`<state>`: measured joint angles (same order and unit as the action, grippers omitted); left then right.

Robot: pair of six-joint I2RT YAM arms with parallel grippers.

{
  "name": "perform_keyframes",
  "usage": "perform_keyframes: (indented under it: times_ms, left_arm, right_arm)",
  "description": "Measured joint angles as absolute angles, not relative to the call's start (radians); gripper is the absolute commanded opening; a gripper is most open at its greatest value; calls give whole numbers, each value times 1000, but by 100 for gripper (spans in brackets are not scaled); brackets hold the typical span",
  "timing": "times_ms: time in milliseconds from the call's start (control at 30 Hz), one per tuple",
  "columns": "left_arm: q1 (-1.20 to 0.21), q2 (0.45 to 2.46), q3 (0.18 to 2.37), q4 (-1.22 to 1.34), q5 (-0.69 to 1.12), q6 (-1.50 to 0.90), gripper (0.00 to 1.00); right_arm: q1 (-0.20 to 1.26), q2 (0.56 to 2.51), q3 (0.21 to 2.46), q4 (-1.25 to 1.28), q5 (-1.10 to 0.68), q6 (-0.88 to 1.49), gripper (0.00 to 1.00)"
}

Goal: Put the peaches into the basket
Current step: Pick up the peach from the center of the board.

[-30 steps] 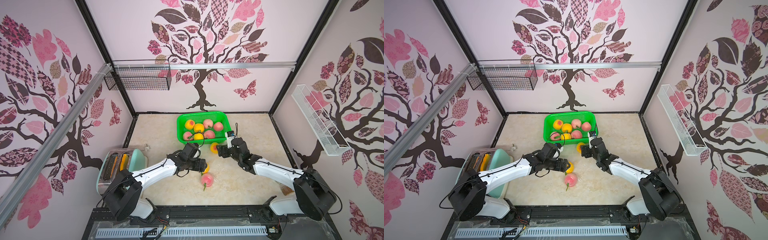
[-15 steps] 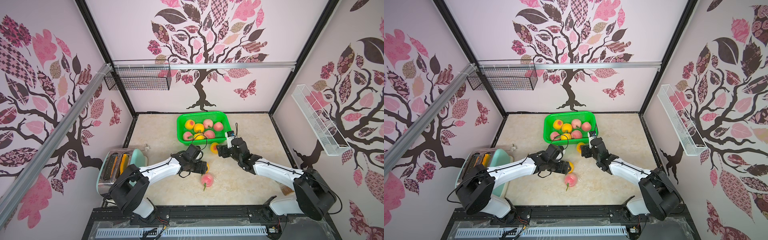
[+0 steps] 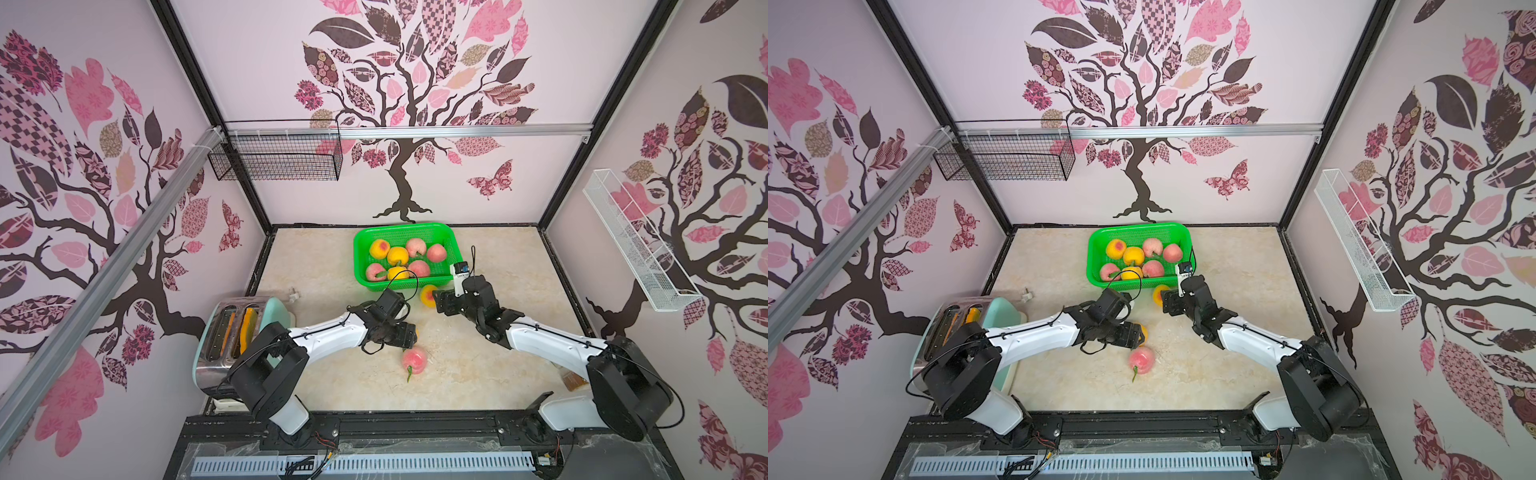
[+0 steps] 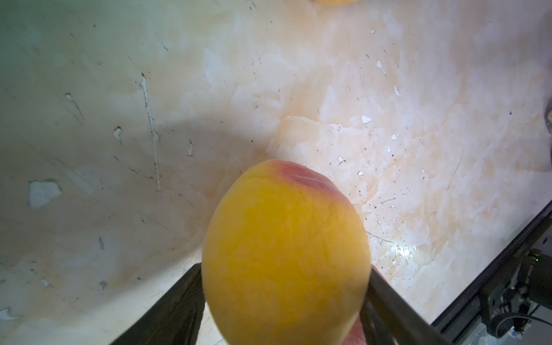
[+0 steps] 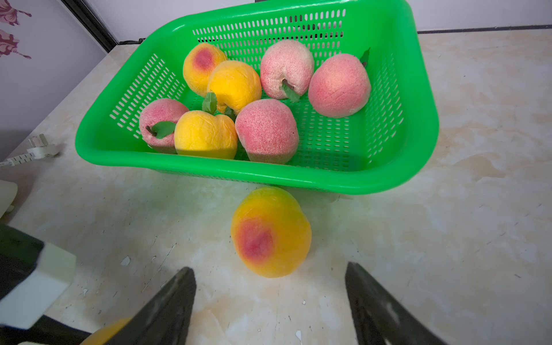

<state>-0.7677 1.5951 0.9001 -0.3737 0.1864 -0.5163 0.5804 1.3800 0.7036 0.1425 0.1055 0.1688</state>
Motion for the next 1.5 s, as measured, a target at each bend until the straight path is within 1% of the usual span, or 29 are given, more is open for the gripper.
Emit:
perform_keyframes:
  times_ms: [200,700,1033,1333,1500]
  left_arm:
    - [-768,1599,909,-368,187,-512,71]
    - [-768,1581,919,-392,172,-498,69]
    - [-768,1509,1042,-452,79,-469,69]
    - [-767,1508,1168,-484,-36,-421,69]
    - [-749,1528,1264,-497,-69,-402,69]
  right_arm:
    - [580,1380,704,142,105,169,81]
    - [580,1380,704,143,105,169,81]
    - [580,1380,704,142,105,169,81]
    - [580,1371,704,142,105,169,81]
    - [580,1366,704,142,105,169,81]
